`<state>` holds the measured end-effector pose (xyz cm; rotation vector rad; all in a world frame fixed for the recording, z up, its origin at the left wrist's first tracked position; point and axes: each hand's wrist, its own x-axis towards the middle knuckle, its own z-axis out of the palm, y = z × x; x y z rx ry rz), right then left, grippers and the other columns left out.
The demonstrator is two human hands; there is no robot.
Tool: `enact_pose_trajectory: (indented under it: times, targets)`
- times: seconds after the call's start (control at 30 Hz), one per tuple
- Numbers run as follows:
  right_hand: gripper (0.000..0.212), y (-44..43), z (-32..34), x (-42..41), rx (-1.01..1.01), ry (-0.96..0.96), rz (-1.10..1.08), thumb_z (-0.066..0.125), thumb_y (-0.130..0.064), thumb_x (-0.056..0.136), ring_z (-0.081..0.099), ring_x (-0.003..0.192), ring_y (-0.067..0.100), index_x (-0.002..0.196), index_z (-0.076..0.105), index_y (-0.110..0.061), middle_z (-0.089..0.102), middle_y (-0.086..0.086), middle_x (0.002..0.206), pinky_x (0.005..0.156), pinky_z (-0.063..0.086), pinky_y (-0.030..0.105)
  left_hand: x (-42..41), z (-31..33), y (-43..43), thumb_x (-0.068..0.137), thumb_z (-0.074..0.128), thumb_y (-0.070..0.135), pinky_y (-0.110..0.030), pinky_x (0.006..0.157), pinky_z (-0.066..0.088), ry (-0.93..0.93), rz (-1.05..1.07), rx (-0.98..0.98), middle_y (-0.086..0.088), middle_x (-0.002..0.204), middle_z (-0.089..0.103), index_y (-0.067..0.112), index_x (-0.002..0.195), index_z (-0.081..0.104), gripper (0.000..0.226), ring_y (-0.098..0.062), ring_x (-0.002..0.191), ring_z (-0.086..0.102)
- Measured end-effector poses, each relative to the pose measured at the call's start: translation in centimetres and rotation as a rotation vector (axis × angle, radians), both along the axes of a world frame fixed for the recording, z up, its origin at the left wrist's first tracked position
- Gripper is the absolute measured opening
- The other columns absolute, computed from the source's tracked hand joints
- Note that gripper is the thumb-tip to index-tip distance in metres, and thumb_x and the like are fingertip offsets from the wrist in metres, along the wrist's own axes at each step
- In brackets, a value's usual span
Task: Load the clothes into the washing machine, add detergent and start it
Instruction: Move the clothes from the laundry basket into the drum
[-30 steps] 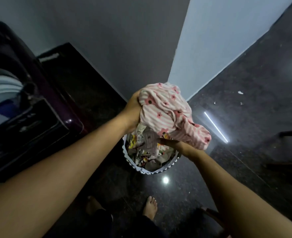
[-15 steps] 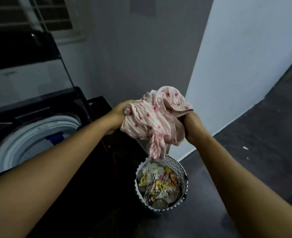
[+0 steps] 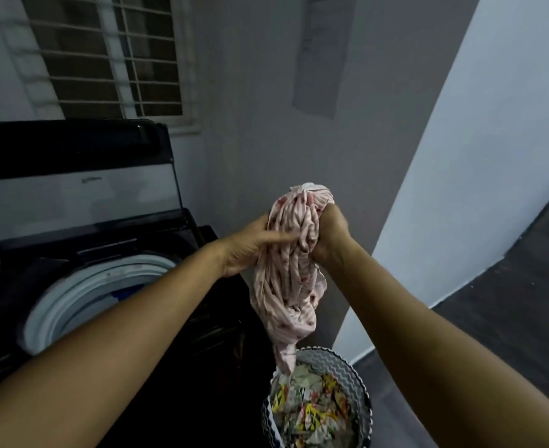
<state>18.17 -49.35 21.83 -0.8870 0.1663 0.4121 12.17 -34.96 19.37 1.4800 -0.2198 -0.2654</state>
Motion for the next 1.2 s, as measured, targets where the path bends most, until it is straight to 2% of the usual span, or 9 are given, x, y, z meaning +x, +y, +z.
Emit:
enact_pose_trajectory:
  times: [0.1,0.3,0.43,0.67,0.73,0.83,1.0,1.13,1.2]
  targets:
    - [0.045,3.6,2.2,-0.1,-0.036,-0.108,0.002,0.037,-0.026,0.106,0.062,0.124,0.034,0.126,0.065,0.002,0.067,0.020,0.130,0.102,0.050,0.049,0.3,0.9,2.9,0.065,0.087,0.016,-0.026,0.110,0.042,-0.162,0.179,0.214,0.007,0.142,0.056,0.026,0.154,0.031,0.105,-0.008,0.129,0.055]
    - [0.032,9.2,4.9,0.3,-0.623,-0.642,0.049,0.061,-0.013,0.085,0.072,0.104,0.035,0.116,0.066,-0.005,0.072,0.022,0.113,0.080,0.061,0.044,2.3,3.4,10.3,0.076,0.081,-0.001,-0.035,0.099,0.056,-0.216,0.513,0.026,-0.002,0.119,0.074,0.016,0.132,0.065,0.061,-0.019,0.113,0.070]
    - [0.044,12.7,3.9,1.1,-0.747,-0.781,0.291,0.069,-0.023,0.082,0.068,0.110,0.023,0.124,0.058,-0.029,0.069,0.003,0.121,0.089,0.059,0.045,2.5,4.1,16.9,0.084,0.075,0.002,-0.034,0.095,0.057,-0.225,0.556,-0.039,-0.001,0.118,0.075,0.018,0.130,0.067,0.048,-0.018,0.111,0.070]
    - [0.065,21.6,-2.7,1.4,-0.798,-0.772,0.594,0.083,-0.024,0.085,0.070,0.106,0.007,0.140,0.050,-0.032,0.069,-0.013,0.124,0.075,0.057,0.020,2.1,4.3,26.5,0.082,0.073,-0.004,-0.029,0.076,0.061,-0.168,0.694,-0.124,-0.006,0.106,0.078,0.012,0.122,0.070,0.043,-0.022,0.101,0.074]
    - [0.039,25.0,-4.1,1.5,-0.782,-0.703,0.519,0.075,-0.014,0.092,0.072,0.080,0.007,0.126,0.058,-0.021,0.073,-0.004,0.099,0.068,0.059,0.025,2.0,3.6,28.8,0.084,0.073,0.000,-0.028,0.075,0.060,-0.133,0.703,-0.148,-0.007,0.110,0.077,0.011,0.126,0.068,0.044,-0.020,0.100,0.074]
    - [0.012,29.5,-5.4,2.4,-0.792,-0.577,0.428,0.054,-0.005,0.101,0.061,0.063,0.025,0.111,0.057,0.000,0.062,0.016,0.078,0.072,0.060,0.053,1.1,1.6,32.7,0.078,0.080,0.007,-0.032,0.085,0.060,-0.071,0.707,-0.095,-0.007,0.117,0.075,0.014,0.132,0.064,0.057,-0.021,0.105,0.073]
    - [0.008,33.8,-9.7,4.3,-0.831,-0.415,0.367,0.046,-0.007,0.101,0.058,0.060,0.019,0.101,0.049,-0.014,0.057,0.008,0.076,0.053,0.061,0.038,-1.5,-5.3,38.9,0.071,0.083,0.003,-0.032,0.094,0.054,0.087,0.765,0.015,-0.003,0.118,0.075,0.014,0.129,0.066,0.062,-0.018,0.109,0.071]
    - [0.012,35.3,-14.8,4.7,-0.913,-0.377,0.440,0.048,-0.016,0.103,0.059,0.070,0.026,0.110,0.049,-0.005,0.059,0.015,0.084,0.058,0.061,0.043,-3.0,-11.4,40.9,0.060,0.087,0.010,-0.028,0.097,0.053,0.254,0.685,0.148,0.006,0.117,0.074,0.029,0.119,0.068,0.064,-0.015,0.114,0.068]
    - [0.007,35.8,-17.2,4.6,-0.950,-0.363,0.489,0.046,-0.008,0.101,0.058,0.067,0.027,0.101,0.051,-0.013,0.058,0.017,0.082,0.061,0.060,0.049,-3.3,-14.1,41.4,0.071,0.084,0.003,-0.018,0.087,0.051,0.335,0.599,0.251,0.011,0.119,0.069,0.034,0.121,0.064,0.062,-0.014,0.116,0.064]
